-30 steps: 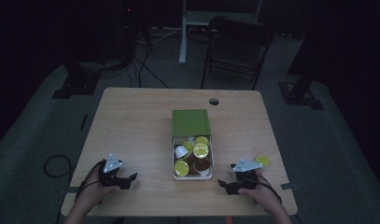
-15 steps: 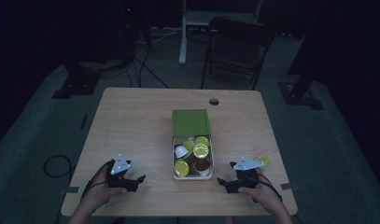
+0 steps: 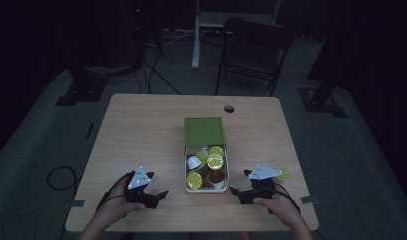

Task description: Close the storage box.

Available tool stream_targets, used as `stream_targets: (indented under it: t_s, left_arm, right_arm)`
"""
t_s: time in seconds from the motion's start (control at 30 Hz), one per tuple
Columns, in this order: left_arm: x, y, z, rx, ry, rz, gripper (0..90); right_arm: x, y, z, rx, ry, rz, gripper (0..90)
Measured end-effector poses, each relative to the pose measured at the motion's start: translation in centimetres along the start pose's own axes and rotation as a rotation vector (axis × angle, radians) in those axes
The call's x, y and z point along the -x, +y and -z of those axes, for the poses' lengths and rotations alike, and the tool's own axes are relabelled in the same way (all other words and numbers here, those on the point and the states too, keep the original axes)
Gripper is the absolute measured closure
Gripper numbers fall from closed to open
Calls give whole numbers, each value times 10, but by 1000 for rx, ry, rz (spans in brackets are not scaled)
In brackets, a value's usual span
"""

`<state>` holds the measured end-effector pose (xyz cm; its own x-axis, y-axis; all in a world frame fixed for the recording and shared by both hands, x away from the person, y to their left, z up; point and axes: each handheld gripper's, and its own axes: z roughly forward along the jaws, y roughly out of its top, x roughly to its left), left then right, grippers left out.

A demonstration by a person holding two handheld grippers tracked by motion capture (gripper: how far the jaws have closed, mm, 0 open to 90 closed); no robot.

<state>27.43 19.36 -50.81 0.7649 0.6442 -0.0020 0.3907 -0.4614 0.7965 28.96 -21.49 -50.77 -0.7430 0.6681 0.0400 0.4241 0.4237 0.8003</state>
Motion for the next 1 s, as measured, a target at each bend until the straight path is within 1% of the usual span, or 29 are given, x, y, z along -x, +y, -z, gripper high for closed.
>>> stream_targets:
  t_s: [0.03, 0.07, 0.1, 0.13, 0.17, 0.4, 0.53, 0.7, 0.87, 1.0]
  left_arm:
    - [0, 0, 0, 0, 0, 0, 143]
    - [3, 4, -2, 12, -13, -8, 143]
    - [4, 5, -3, 19, -16, -5, 143]
    - [4, 5, -3, 19, -16, -5, 144]
    - [6, 9, -5, 23, -24, -16, 144]
    - [12, 19, -13, 39, -54, -32, 144]
    - [14, 26, -17, 59, -69, -25, 144]
    - [16, 32, -22, 71, -78, -30, 144]
    - [16, 37, -27, 82, -80, -30, 144]
    - [17, 40, -32, 81, -87, -34, 144]
  right_arm:
    - [0, 0, 0, 0, 0, 0, 127]
    - [0, 2, 0, 6, 4, -1, 127]
    - [0, 3, 1, 8, 5, -3, 127]
    - [-1, 4, 1, 10, 6, -3, 127]
    - [-1, 4, 1, 12, 7, -1, 127]
    - [-3, 11, 2, 28, 19, 9, 127]
    - [-3, 15, 1, 37, 17, 20, 127]
    - [-5, 19, -1, 40, 26, 21, 127]
    - [-3, 20, -4, 40, 24, 12, 127]
    - [-2, 20, -5, 43, 27, 3, 127]
